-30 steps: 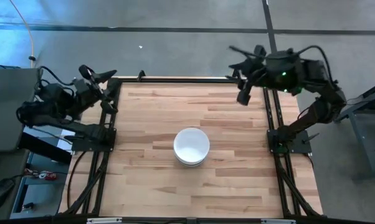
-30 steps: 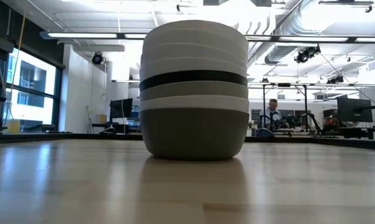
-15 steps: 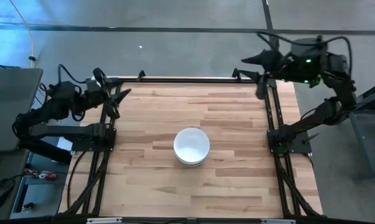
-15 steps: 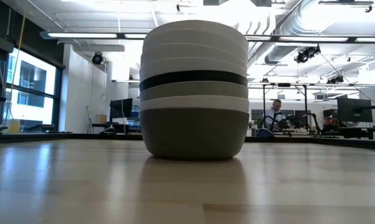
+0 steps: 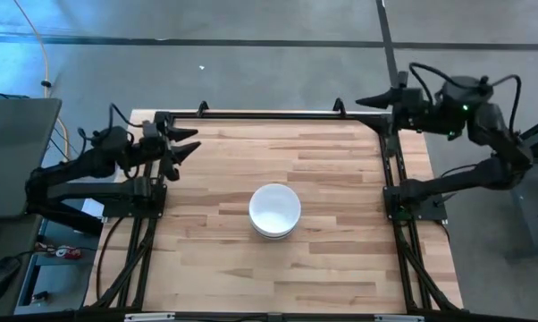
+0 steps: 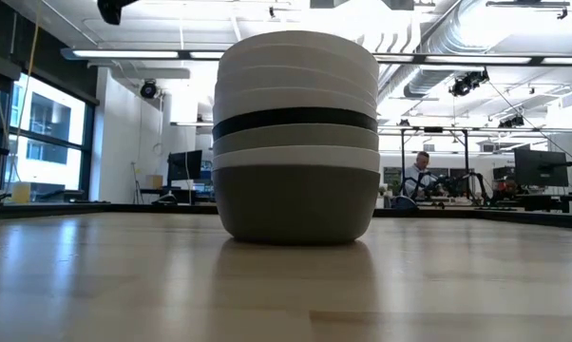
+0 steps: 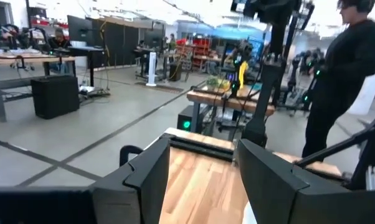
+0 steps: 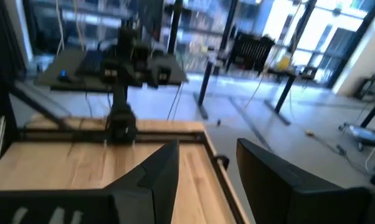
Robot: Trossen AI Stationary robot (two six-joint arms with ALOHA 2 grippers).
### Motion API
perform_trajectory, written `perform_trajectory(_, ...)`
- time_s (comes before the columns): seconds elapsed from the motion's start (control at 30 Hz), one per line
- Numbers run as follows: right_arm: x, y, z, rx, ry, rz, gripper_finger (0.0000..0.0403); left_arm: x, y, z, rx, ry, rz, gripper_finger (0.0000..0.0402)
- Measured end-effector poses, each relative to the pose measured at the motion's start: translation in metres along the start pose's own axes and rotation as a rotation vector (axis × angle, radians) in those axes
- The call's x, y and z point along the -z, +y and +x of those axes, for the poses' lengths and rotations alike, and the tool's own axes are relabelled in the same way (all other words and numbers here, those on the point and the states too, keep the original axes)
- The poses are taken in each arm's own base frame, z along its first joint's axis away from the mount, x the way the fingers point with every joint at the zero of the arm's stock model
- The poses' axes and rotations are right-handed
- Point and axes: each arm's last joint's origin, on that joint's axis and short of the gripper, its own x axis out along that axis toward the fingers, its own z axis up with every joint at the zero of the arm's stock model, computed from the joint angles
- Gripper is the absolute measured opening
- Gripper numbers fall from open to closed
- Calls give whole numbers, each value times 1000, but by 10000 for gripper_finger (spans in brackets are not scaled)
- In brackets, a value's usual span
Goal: Nest bowls inside each other
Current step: Return to Home Position
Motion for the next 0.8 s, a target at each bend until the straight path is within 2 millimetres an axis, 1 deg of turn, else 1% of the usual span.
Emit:
perform_trajectory(0.2,38,5,-21,46,-147,46,154,16,-1,5,-19,9,-23,177)
perform_trajectory(0.37,79,11,-31,102,-210,118,154,38,-1,12,-40,14,-42,177)
perform_trajectory(0.5,114,18,-27,111,-281,171,154,55,-1,17,-29,-37,-87,177)
perform_trajectory(0.6,135,24,-21,106,-353,203,154,64,0,20,-22,-77,-121,177)
perform_trajectory(0.7,153,28,-15,98,-401,225,154,65,0,21,-21,-93,-127,177)
perform_trajectory(0.8,168,32,-10,91,-390,245,154,64,0,21,-27,-101,-112,177)
